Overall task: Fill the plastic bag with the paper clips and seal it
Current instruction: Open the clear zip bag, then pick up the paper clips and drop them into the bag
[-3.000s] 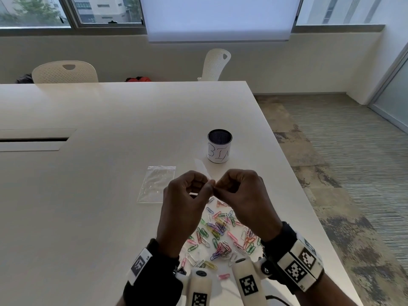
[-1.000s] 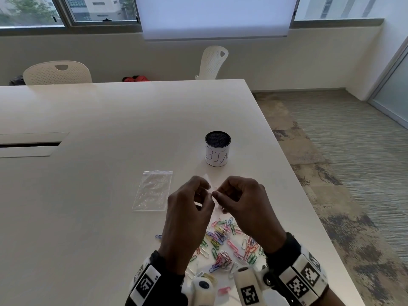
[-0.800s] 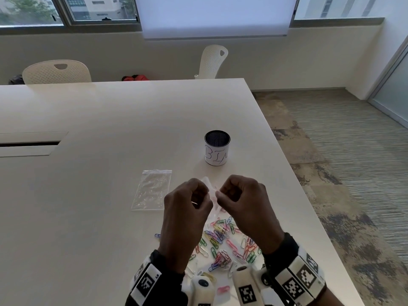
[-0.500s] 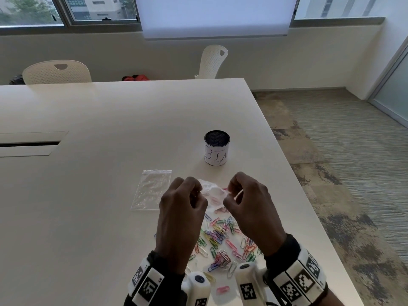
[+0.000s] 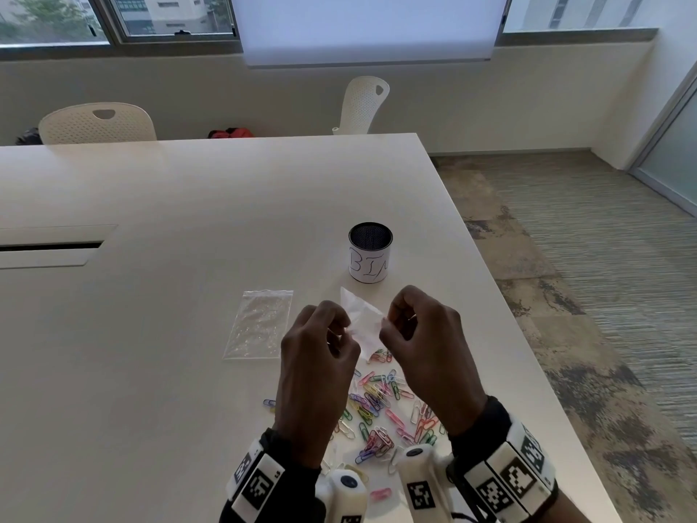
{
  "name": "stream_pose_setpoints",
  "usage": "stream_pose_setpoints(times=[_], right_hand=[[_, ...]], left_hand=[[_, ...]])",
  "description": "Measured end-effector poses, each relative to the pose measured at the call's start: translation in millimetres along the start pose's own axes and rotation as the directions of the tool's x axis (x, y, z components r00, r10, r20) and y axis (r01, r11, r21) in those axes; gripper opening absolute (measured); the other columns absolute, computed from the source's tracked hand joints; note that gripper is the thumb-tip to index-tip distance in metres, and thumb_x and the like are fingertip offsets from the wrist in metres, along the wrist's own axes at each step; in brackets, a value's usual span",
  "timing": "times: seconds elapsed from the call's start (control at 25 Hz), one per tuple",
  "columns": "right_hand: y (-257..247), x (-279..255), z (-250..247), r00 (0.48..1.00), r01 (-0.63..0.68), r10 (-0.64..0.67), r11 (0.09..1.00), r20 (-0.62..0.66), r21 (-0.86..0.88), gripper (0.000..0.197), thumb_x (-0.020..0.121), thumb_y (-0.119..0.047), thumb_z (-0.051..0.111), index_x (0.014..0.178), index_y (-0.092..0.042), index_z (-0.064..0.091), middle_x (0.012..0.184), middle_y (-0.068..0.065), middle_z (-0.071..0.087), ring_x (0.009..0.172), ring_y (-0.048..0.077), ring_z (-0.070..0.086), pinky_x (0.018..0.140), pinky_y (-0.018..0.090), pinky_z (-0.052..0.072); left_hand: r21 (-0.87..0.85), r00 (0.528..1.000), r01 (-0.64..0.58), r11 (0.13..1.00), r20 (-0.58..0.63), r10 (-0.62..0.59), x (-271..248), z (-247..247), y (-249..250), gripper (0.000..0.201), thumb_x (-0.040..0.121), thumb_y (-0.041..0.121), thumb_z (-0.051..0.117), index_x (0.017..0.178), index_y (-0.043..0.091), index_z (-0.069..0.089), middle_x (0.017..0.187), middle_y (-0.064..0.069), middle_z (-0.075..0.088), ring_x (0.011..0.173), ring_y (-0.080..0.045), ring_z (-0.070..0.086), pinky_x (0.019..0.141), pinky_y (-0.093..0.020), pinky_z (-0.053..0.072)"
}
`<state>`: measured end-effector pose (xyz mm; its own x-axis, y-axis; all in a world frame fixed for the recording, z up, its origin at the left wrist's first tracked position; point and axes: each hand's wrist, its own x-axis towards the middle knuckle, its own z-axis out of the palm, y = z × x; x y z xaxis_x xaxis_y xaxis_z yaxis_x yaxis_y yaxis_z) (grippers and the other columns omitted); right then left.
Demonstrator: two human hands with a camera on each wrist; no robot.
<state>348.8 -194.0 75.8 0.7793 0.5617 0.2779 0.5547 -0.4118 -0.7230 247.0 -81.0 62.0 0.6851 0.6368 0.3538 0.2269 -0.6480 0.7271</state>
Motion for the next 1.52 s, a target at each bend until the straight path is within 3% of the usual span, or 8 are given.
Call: stream_pose_setpoints(times=[0.28,0.56,0.72,0.84,0.96,1.16,1.36,1.52], right_hand=[[-0.3,-2.9,1.8,0.997,-0.043,0.043,0.999,0.065,-0.006,0.021,0.090,-0.021,0.076,0.095,-0.021,0.055,0.089,-0.006,0.060,0.074,0.009,0.065,0.066,0.022,0.058],[1.6,0.1,-6.6,0.992,-0.083,0.079,0.996,0.097,0.029,0.021,0.091,-0.018,0.076,0.084,-0.022,0.057,0.078,-0.006,0.069,0.064,0.008,0.070,0.060,0.030,0.063],[-5.8,1.3,-17.4,0.983,-0.123,0.103,0.984,0.152,0.126,0.019,0.090,-0.012,0.077,0.080,-0.015,0.062,0.071,0.001,0.071,0.056,0.010,0.072,0.052,0.021,0.059],[-14.1,1.7,-19.9,0.960,-0.167,0.118,0.970,0.255,0.179,0.015,0.090,-0.010,0.078,0.083,-0.010,0.064,0.074,0.006,0.073,0.059,0.013,0.074,0.053,0.019,0.058],[-19.0,0.8,-19.2,0.921,-0.238,0.141,0.942,0.364,0.238,0.013,0.089,-0.011,0.078,0.087,-0.008,0.066,0.080,0.009,0.074,0.061,0.014,0.075,0.056,0.020,0.058],[-17.3,-0.1,-18.4,0.884,-0.297,0.138,0.904,0.447,0.307,0.013,0.089,-0.013,0.078,0.090,-0.007,0.067,0.077,0.011,0.075,0.063,0.019,0.075,0.059,0.022,0.058],[-9.0,7.5,-23.4,0.877,-0.284,0.121,0.911,0.465,0.299,0.025,0.089,-0.033,0.076,0.096,-0.010,0.069,0.083,0.009,0.075,0.073,0.021,0.074,0.066,0.025,0.061],[11.2,25.8,-7.4,0.908,-0.147,0.096,0.985,0.409,0.095,0.014,0.095,-0.029,0.073,0.091,-0.016,0.072,0.078,-0.003,0.074,0.068,0.003,0.068,0.062,0.016,0.052]], left_hand=[[-0.027,0.998,-0.033,0.999,-0.048,0.031,2.2,-3.2,4.7,0.019,0.083,0.003,0.079,0.092,0.014,0.067,0.092,0.003,0.064,0.076,-0.002,0.065,0.073,-0.008,0.054],[0.033,0.996,-0.040,0.999,-0.076,0.042,1.5,-12.7,-4.2,0.018,0.087,0.019,0.077,0.101,0.023,0.066,0.106,0.009,0.061,0.080,0.000,0.061,0.062,-0.019,0.056],[-0.107,0.954,-0.113,0.988,0.267,0.138,1.2,-31.7,-22.2,0.088,0.073,0.060,0.082,0.148,0.038,0.042,0.151,0.022,0.039,0.134,0.007,0.042,0.100,-0.009,0.040],[-0.019,0.871,-0.223,0.975,0.445,0.208,3.4,-36.4,-34.1,0.120,0.064,0.070,0.084,0.159,0.050,0.014,0.162,0.036,0.012,0.151,0.009,0.015,0.114,-0.012,0.018],[-0.063,0.858,-0.215,0.974,0.464,0.220,4.2,-30.9,-38.8,0.113,0.067,0.065,0.086,0.157,0.048,0.020,0.162,0.030,0.026,0.149,0.007,0.025,0.117,-0.016,0.024],[-0.138,0.892,-0.203,0.969,0.382,0.241,0.1,-32.7,-42.9,0.082,0.075,0.055,0.084,0.145,0.040,0.044,0.138,0.023,0.058,0.127,0.008,0.053,0.101,-0.002,0.038],[-0.080,0.910,-0.197,0.977,0.355,0.212,-4.7,-37.7,-51.5,0.078,0.075,0.052,0.085,0.141,0.036,0.047,0.127,0.024,0.060,0.119,0.011,0.054,0.097,0.000,0.037],[-0.008,0.924,-0.172,0.985,0.345,0.164,-7.6,-59.8,-69.3,0.078,0.075,0.046,0.087,0.141,0.032,0.048,0.121,0.024,0.060,0.116,0.000,0.059,0.098,-0.017,0.045]])
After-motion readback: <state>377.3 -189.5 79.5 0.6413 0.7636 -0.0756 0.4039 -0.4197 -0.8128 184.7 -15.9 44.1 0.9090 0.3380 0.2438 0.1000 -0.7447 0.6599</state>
